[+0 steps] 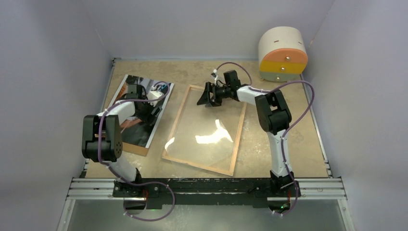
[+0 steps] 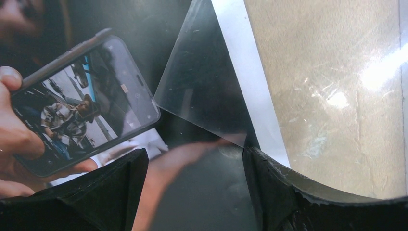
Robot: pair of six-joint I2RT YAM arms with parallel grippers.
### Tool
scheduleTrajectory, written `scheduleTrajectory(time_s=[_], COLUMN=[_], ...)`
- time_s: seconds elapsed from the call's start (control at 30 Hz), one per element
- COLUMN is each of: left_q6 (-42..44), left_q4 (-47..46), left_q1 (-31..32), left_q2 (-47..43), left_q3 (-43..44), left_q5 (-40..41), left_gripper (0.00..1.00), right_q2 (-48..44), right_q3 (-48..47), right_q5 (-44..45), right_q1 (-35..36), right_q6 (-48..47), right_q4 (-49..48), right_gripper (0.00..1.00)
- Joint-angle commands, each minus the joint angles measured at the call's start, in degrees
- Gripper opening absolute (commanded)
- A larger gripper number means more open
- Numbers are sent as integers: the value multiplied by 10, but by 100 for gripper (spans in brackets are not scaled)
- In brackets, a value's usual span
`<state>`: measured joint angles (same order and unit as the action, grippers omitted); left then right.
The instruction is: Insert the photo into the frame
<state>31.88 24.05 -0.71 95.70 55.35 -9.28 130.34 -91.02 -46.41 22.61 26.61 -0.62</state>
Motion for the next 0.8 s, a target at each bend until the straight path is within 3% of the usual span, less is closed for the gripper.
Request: scheduleTrajectory(time_s=[0.0,0.17,0.33,0.47,0.57,0.63,0.77], left_q6=[2,2,0,-1,-1,-2,-2], left_q4=[-24,-24,-17,-8,0,5,8], left_q1=[3,19,22,22,22,22,24], left_q2=[46,46,46,42,36,34,41], left_q3=[-21,-16,-8,-2,5,10,15], left_q5=[50,53,51,45,34,27,24], left_gripper=[76,76,76,76,76,77,77], right_q2=[-52,-120,-162,-181,-187,-189,-199], right_q3=[99,178,241,277,304,318,345], right_q5=[-38,-53,-79,-82,-91,-102,-114], right_q1=[-4,-13,-21,-21,-21,-21,-21], right_q6=[57,90,121,128,149,168,189], right_q4=[-56,-105,-155,-175,-211,-243,-272], right_gripper=[81,71,32,27,16,16,39])
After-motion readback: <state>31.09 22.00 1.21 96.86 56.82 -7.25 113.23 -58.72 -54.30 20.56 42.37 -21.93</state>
